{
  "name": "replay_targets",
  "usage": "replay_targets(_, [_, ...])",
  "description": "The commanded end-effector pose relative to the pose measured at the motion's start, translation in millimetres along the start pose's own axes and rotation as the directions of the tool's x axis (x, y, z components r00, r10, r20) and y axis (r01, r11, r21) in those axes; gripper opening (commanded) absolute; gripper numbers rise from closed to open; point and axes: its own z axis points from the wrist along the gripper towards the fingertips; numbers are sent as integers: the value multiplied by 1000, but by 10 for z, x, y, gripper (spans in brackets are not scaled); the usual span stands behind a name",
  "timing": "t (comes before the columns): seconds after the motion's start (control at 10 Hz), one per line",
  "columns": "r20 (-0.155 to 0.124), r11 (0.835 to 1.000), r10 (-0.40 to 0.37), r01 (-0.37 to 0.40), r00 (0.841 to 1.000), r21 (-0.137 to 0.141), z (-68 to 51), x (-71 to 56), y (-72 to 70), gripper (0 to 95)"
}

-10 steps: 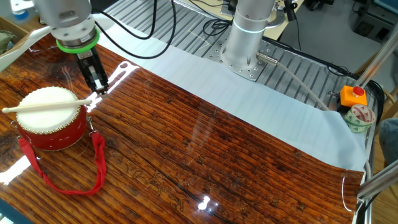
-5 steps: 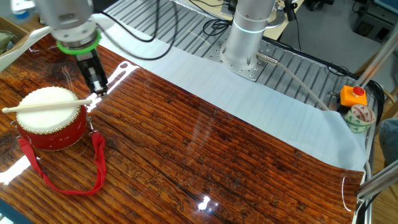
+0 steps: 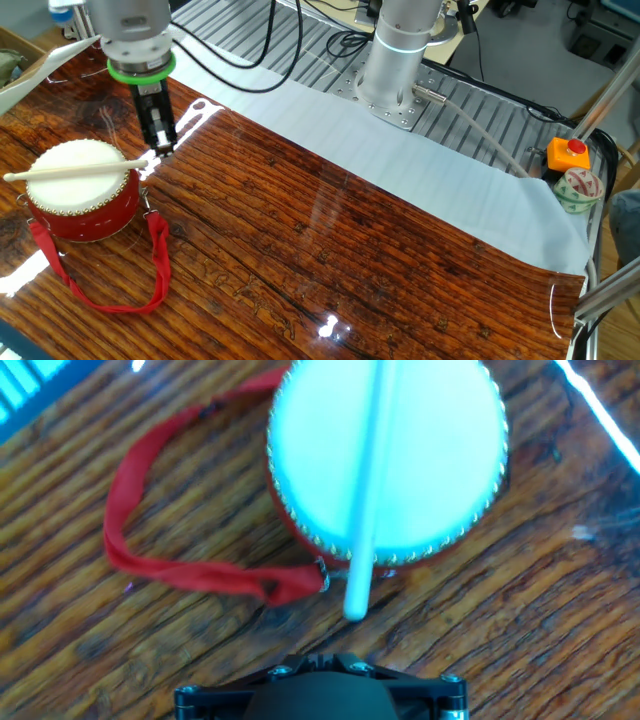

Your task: Play the drum

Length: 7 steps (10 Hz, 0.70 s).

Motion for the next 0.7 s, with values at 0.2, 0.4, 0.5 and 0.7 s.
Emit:
replay_targets(0.2, [17,999,-10,9,1000,35,47,-98,-13,0])
replay_targets(0.4, [27,999,-22,21,999,25,50,-106,-12,0])
replay_targets(0.5, [27,999,-24,23,999,24,48,-109,-11,0])
replay_targets(0.7, [27,1000,-21,20,999,23,38,-124,-5,190])
